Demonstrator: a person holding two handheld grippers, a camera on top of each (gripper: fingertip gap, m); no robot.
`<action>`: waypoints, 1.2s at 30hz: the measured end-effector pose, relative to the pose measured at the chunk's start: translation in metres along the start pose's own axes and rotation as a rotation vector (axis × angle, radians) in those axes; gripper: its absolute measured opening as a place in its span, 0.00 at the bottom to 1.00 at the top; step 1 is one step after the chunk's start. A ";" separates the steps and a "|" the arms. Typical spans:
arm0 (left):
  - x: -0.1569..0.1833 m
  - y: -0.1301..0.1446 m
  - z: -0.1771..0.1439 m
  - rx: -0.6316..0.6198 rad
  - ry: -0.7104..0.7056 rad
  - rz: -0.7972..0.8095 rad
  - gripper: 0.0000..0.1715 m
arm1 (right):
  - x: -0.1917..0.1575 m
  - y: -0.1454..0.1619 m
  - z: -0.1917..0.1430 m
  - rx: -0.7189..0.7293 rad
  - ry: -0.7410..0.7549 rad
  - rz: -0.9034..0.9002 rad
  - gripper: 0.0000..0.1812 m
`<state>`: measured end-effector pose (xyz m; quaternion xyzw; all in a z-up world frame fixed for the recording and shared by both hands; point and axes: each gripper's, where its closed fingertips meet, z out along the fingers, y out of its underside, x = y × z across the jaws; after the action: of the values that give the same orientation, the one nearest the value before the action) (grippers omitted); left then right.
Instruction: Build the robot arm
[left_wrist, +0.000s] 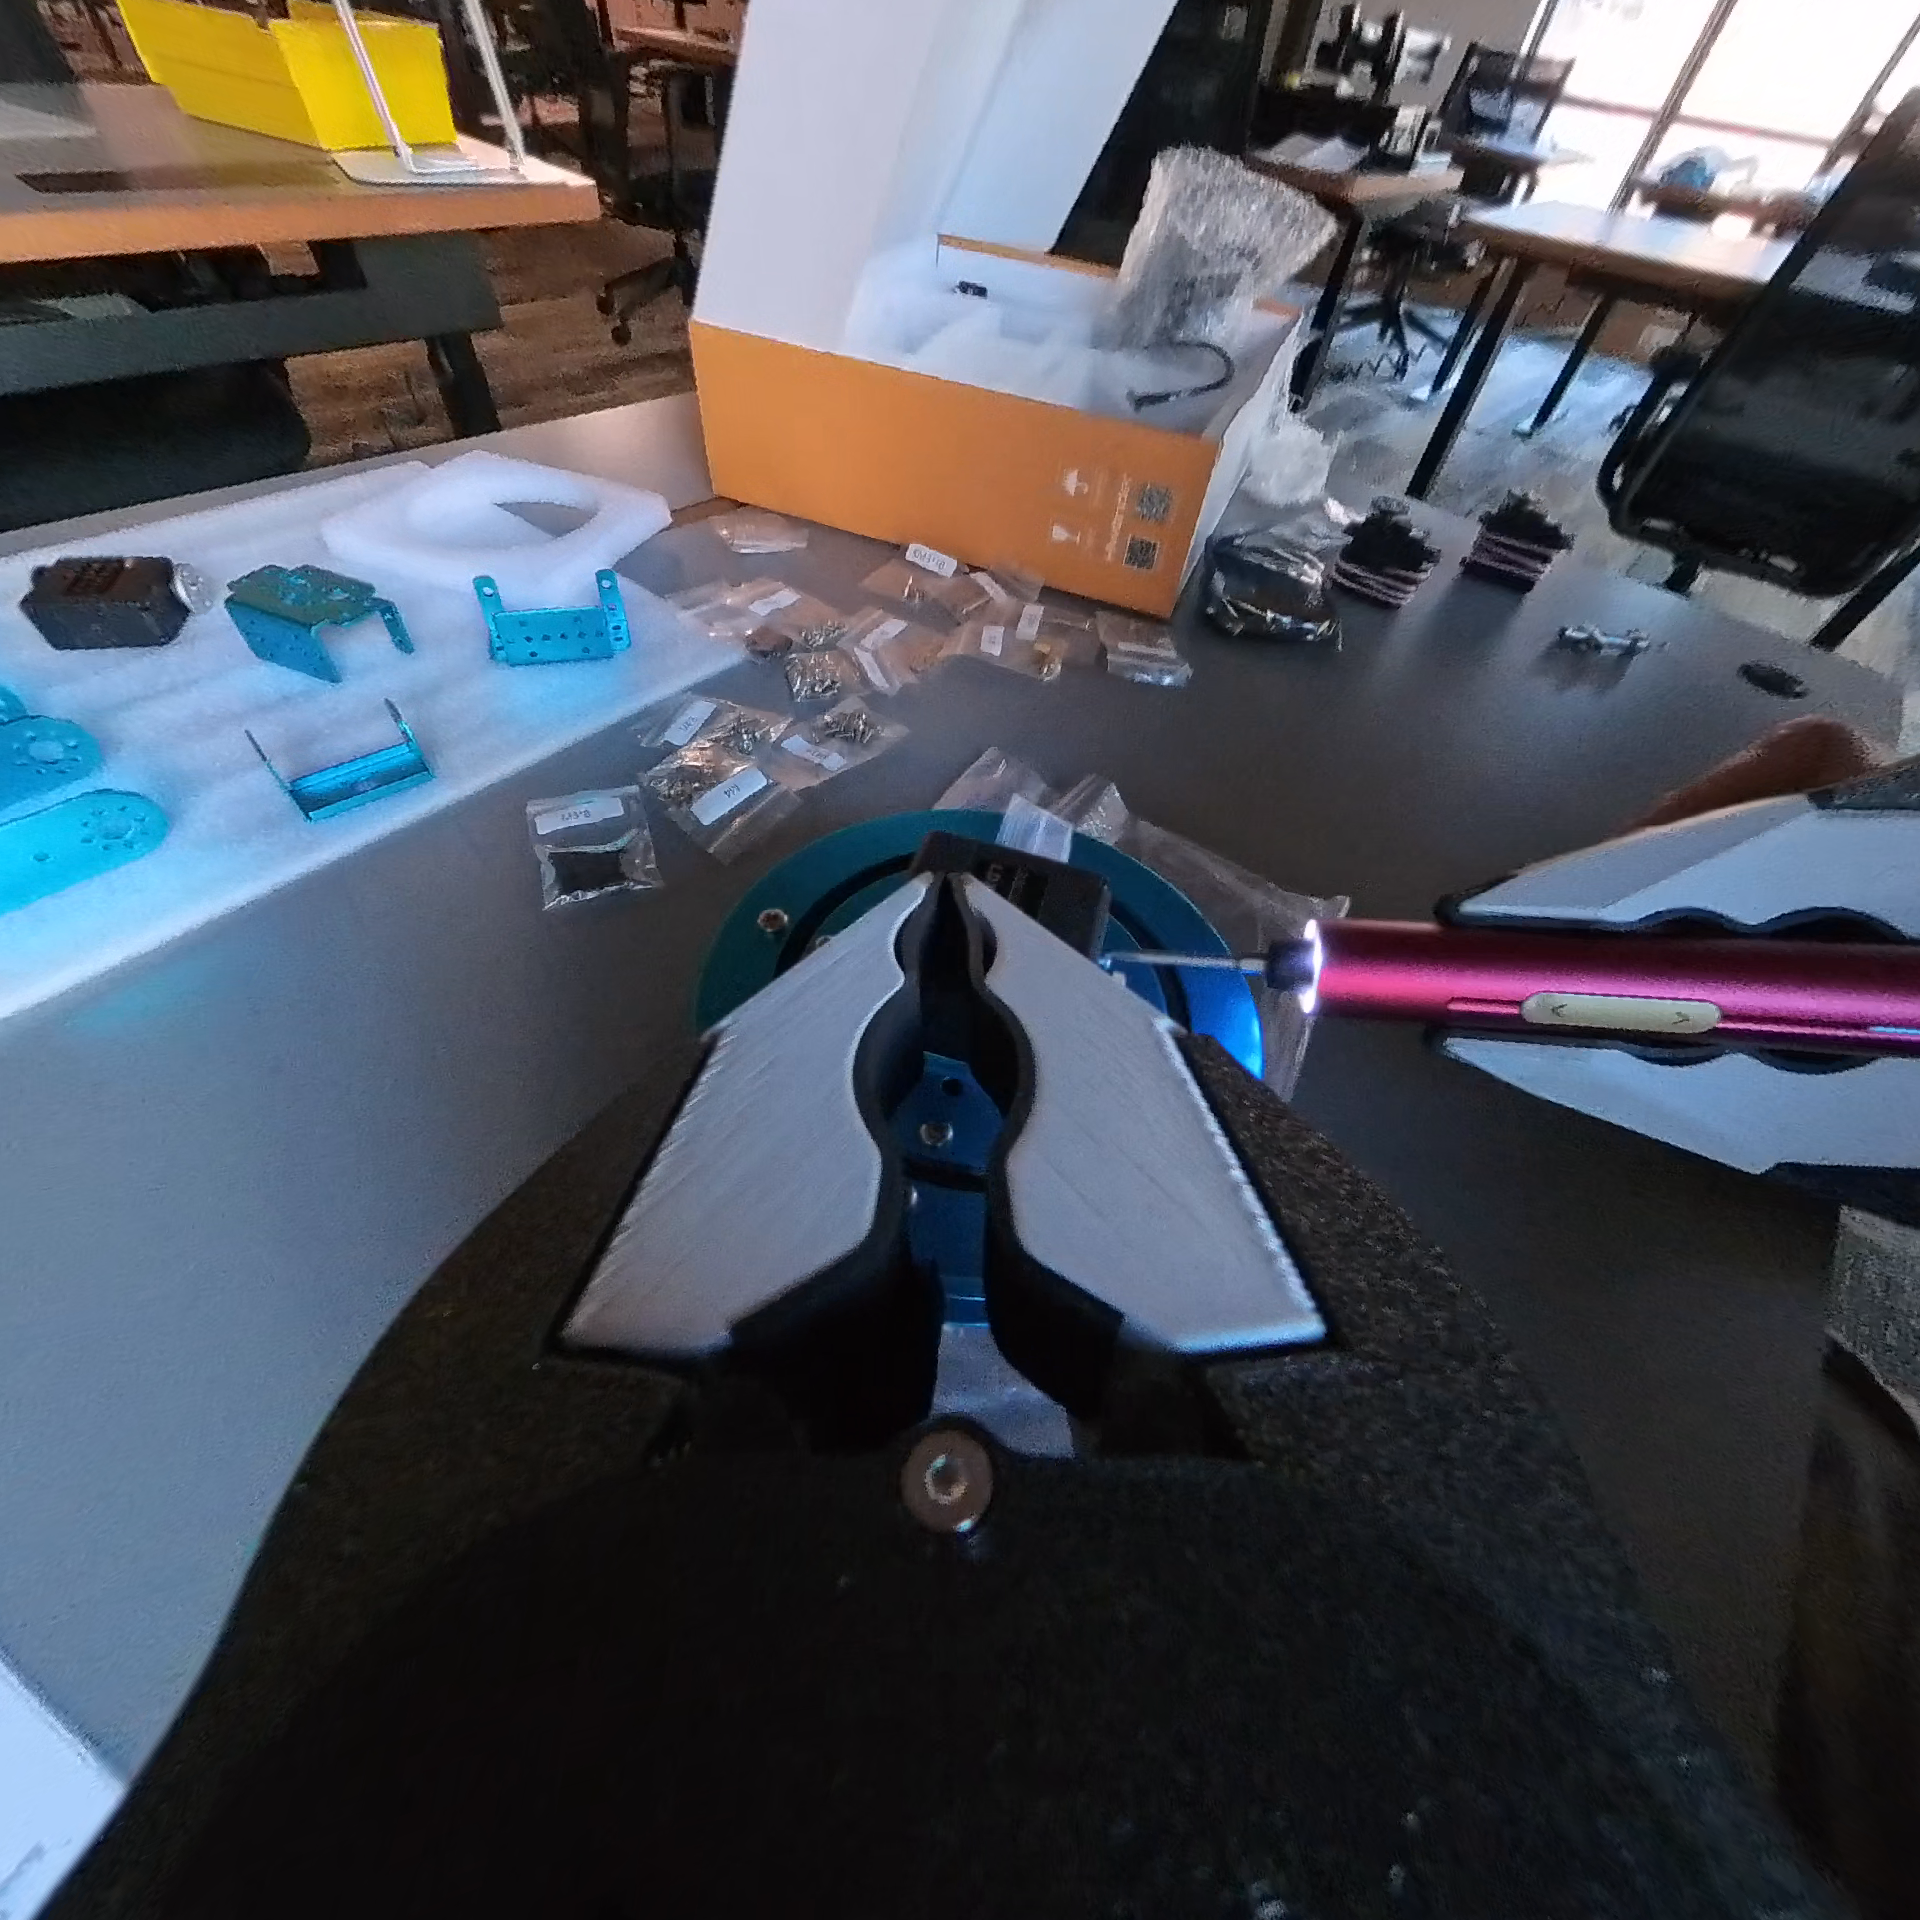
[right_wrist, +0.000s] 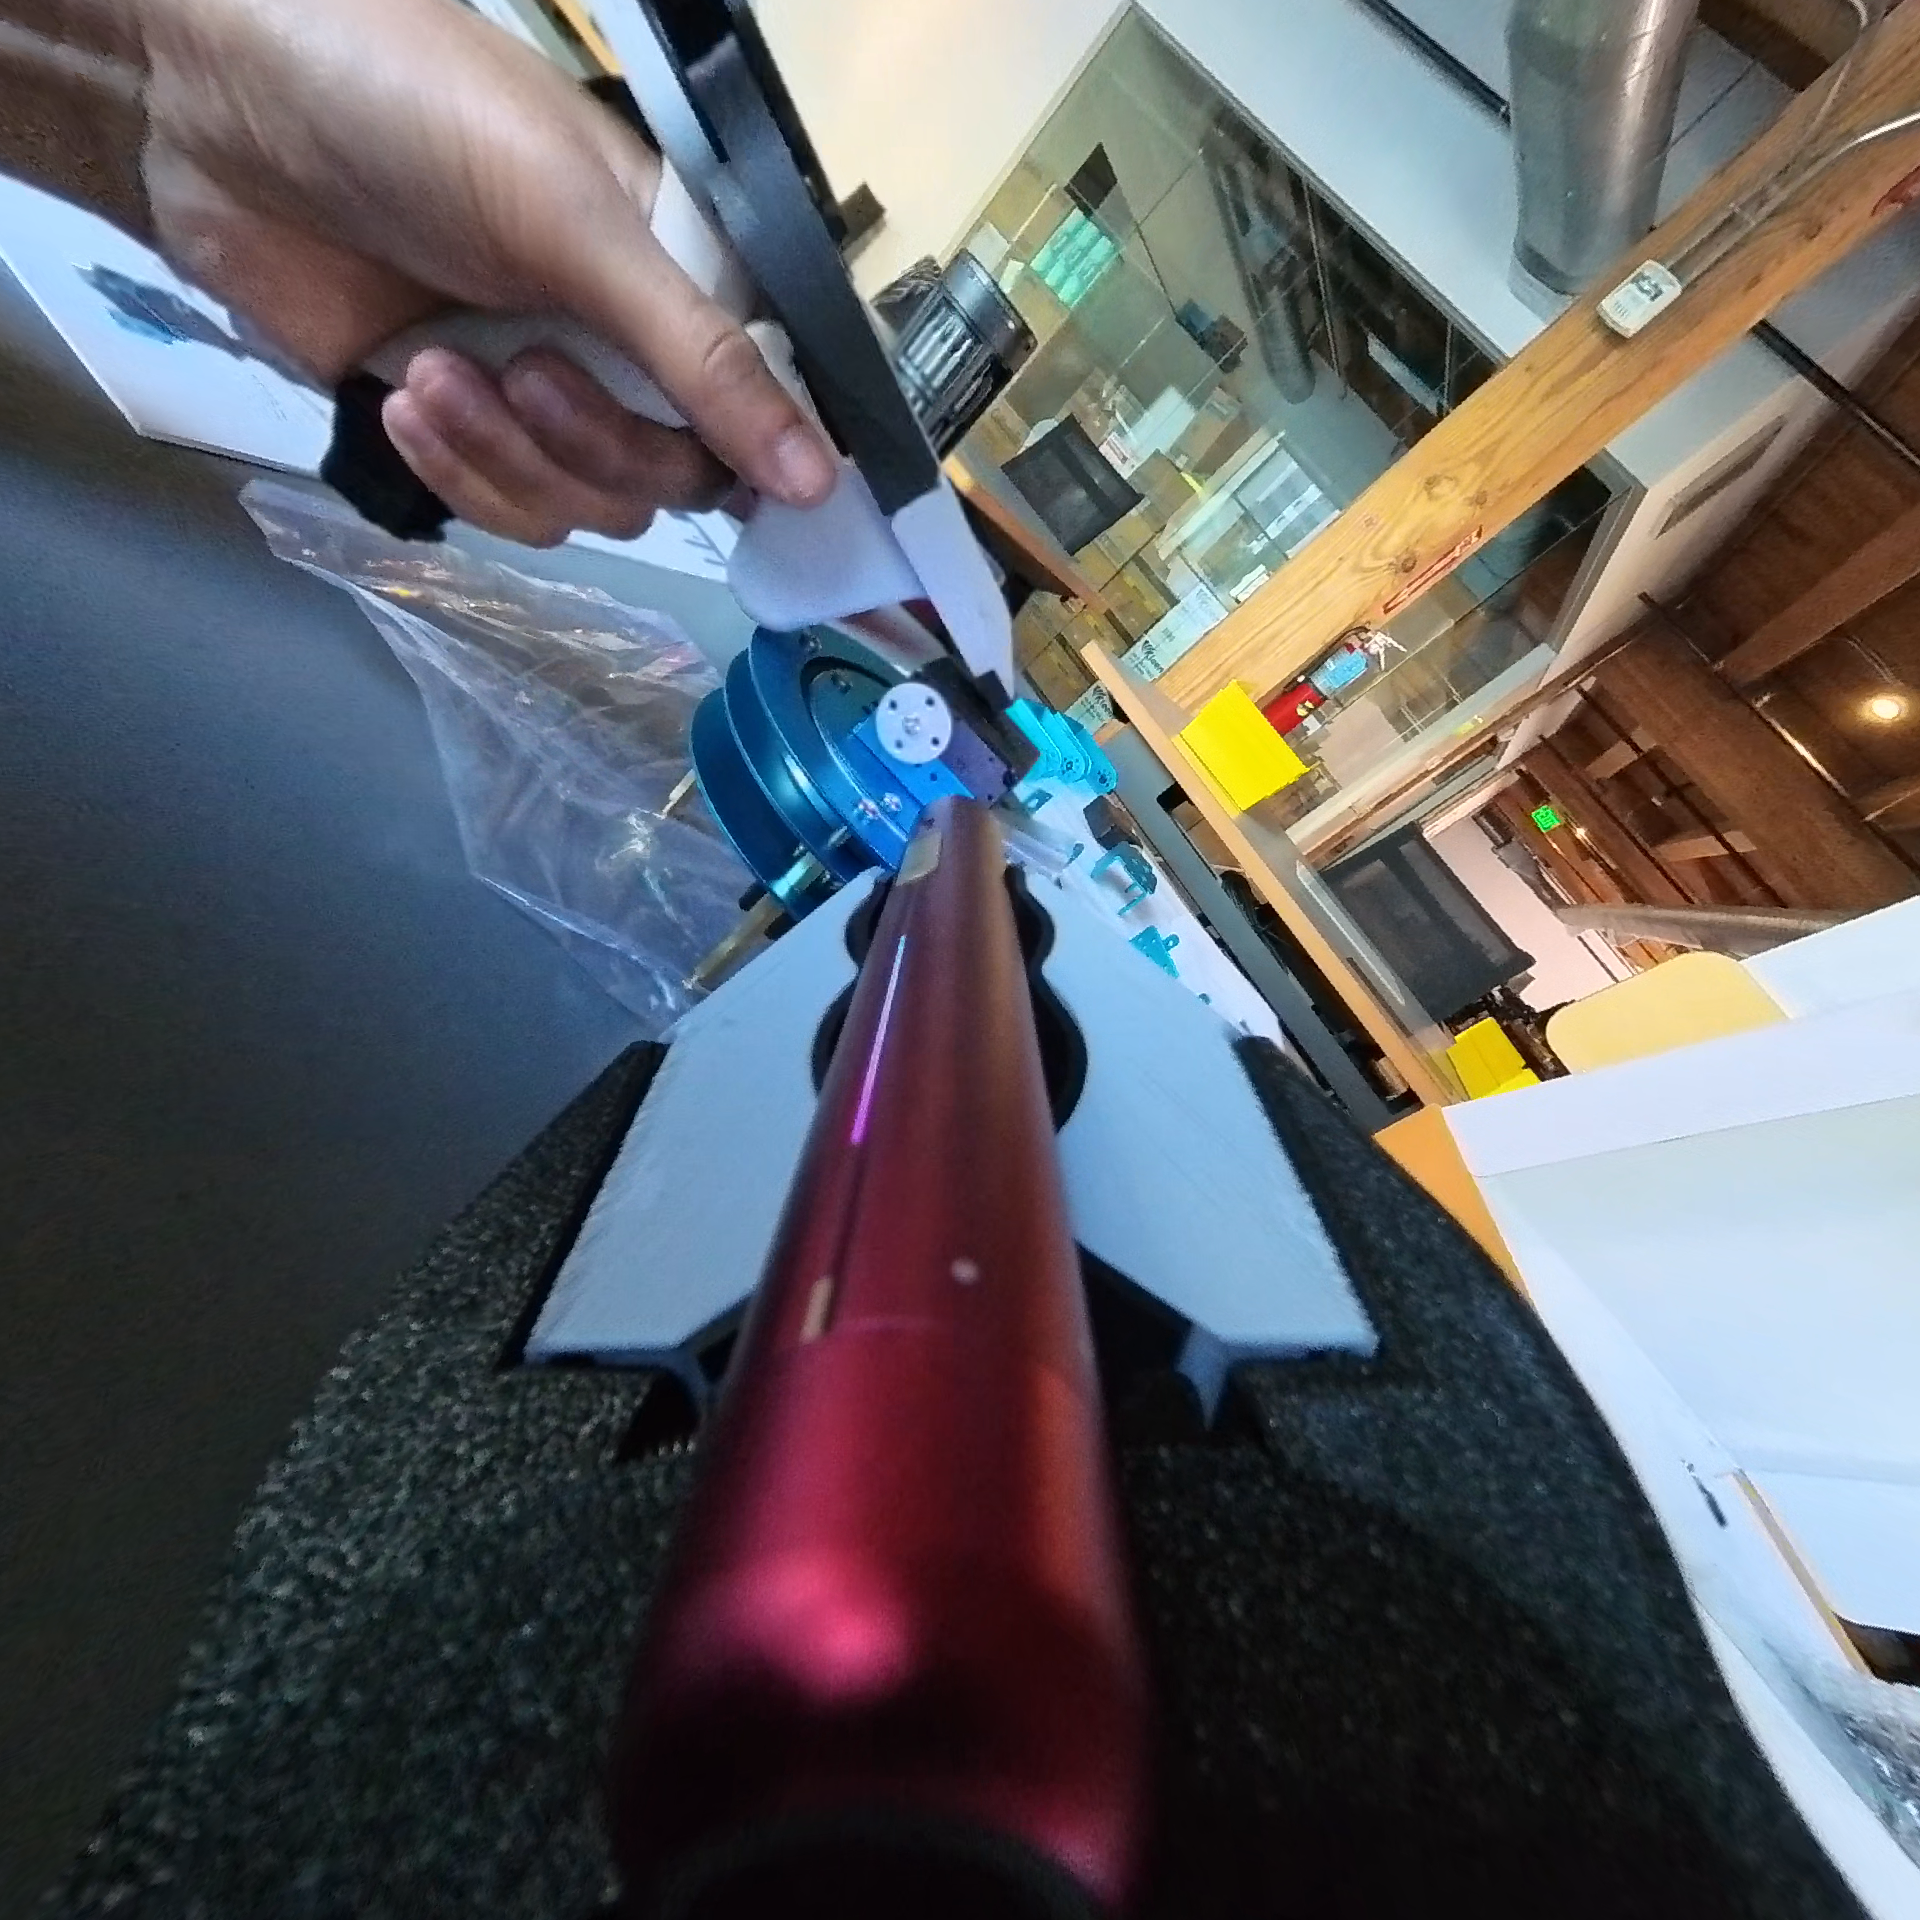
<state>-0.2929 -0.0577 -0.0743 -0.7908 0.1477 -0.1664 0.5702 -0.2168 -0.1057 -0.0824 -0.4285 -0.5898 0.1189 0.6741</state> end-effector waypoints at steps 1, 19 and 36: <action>-0.002 -0.001 -0.001 0.003 -0.016 -0.002 0.00 | 0.000 0.000 0.000 -0.001 0.000 0.000 0.12; 0.045 0.011 -0.024 -0.049 0.012 0.186 0.31 | -0.001 0.000 0.001 0.008 -0.010 0.004 0.11; 0.098 0.030 -0.018 0.047 0.163 -0.051 0.16 | -0.002 0.000 0.000 0.018 -0.023 0.027 0.12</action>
<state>-0.2138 -0.1239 -0.0885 -0.7644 0.1695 -0.2480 0.5705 -0.2175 -0.1070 -0.0835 -0.4292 -0.5906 0.1383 0.6692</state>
